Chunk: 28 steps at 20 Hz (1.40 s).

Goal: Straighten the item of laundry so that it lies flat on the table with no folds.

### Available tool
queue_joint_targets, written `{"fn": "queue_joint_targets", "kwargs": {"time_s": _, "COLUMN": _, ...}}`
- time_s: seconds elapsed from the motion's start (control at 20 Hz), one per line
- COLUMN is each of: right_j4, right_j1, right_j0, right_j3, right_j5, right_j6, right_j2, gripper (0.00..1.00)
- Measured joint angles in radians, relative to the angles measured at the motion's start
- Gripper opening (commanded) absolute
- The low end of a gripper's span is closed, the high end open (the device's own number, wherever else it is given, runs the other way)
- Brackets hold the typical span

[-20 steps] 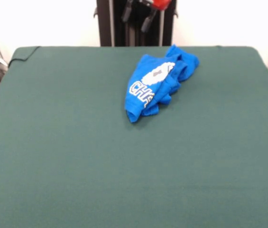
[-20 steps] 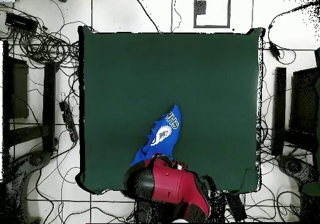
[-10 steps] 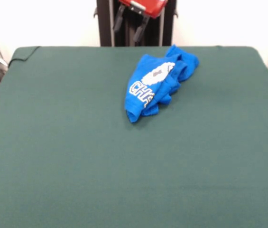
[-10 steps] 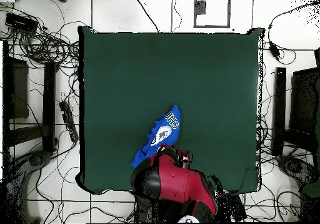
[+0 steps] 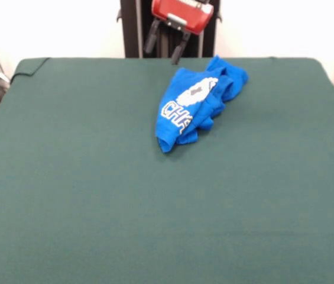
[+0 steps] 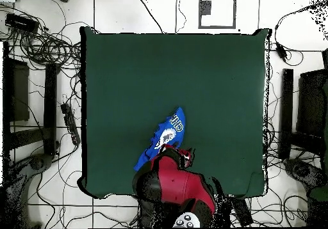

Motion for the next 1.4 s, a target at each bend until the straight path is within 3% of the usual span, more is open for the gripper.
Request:
{"fn": "queue_joint_targets", "kwargs": {"time_s": 0.55, "right_j4": 0.0, "right_j1": -0.002, "right_j0": -0.038, "right_j3": 0.0, "right_j5": -0.01, "right_j6": 0.0, "right_j2": 0.045, "gripper": 1.0}}
{"fn": "queue_joint_targets", "kwargs": {"time_s": 1.4, "right_j4": -0.029, "right_j1": -0.007, "right_j0": -0.031, "right_j3": -0.055, "right_j5": -0.045, "right_j6": 0.0, "right_j2": 0.093, "gripper": 1.0}}
